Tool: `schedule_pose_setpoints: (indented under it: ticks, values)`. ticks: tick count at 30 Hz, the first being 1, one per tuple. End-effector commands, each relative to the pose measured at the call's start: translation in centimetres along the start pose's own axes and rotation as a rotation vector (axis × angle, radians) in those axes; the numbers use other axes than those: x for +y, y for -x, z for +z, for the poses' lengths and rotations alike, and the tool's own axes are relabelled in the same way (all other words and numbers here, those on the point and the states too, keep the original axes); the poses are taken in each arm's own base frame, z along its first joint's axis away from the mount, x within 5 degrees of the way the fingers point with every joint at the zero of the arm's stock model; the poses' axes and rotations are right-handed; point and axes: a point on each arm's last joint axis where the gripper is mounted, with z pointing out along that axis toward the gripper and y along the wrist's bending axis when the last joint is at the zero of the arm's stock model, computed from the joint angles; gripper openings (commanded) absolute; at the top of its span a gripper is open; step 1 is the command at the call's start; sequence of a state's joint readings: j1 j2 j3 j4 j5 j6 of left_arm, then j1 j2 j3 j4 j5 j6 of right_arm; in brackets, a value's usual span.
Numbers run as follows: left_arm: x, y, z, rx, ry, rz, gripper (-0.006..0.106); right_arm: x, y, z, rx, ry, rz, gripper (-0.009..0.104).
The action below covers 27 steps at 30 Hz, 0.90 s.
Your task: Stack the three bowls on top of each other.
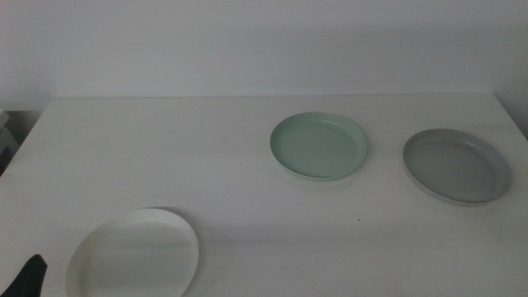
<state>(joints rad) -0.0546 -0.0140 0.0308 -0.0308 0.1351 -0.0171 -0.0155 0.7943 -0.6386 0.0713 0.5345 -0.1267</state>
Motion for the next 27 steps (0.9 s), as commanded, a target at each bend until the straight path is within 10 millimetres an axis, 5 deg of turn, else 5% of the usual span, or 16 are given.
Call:
schedule_pose_setpoints:
  ticks: [1, 7, 16, 21, 27]
  values:
    - [-0.1, 0.9, -0.1, -0.086, -0.009, -0.022, 0.100, 0.4, 2.9, 0.7, -0.053, 0.033, 0.068, 0.041]
    - [-0.1, 0.9, -0.1, -0.086, -0.009, -0.022, 0.100, 2.2, 8.1, 5.2, 0.025, 0.112, 0.084, 0.041]
    - [-0.1, 0.9, -0.1, -0.086, -0.009, -0.022, 0.100, 4.8, 13.6, 15.9, 0.214, 0.197, 0.143, 0.048]
    - [-0.1, 0.9, -0.1, -0.086, -0.009, -0.022, 0.100, 7.5, 14.2, 23.1, 0.360, 0.224, 0.077, 0.058]
    - [-0.1, 0.9, -0.1, -0.086, -0.009, -0.022, 0.100, 9.7, 13.0, 30.5, 0.502, 0.245, 0.046, 0.058]
